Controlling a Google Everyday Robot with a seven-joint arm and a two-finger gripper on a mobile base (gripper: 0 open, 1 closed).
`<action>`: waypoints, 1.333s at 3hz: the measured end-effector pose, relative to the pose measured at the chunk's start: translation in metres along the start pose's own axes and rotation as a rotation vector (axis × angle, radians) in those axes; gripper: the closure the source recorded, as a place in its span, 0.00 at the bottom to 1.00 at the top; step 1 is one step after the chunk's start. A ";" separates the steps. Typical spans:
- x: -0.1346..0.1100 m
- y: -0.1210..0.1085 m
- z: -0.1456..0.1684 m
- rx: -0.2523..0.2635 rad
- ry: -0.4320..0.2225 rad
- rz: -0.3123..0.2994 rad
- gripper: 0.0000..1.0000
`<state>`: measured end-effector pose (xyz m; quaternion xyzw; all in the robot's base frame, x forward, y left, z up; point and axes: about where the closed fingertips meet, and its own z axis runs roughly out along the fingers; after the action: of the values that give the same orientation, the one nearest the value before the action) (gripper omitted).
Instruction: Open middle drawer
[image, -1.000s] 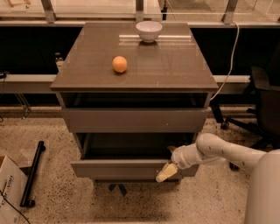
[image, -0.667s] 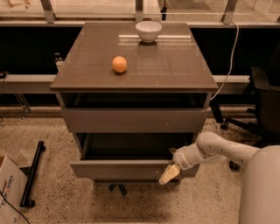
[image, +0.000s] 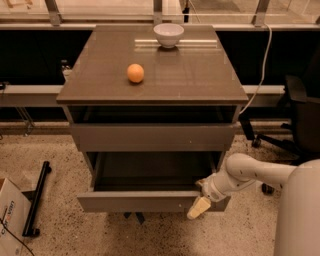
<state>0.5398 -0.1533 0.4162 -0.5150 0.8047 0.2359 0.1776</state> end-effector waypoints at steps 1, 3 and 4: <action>0.004 0.022 0.001 -0.004 0.047 0.013 0.37; 0.008 0.112 0.003 -0.113 0.092 0.049 0.13; -0.003 0.103 0.006 -0.163 0.065 0.025 0.00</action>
Offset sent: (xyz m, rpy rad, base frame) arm -0.1413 0.0596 0.0383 -0.0815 0.1172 0.0577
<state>0.4474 -0.1107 0.4331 -0.5250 0.7947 0.2857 0.1059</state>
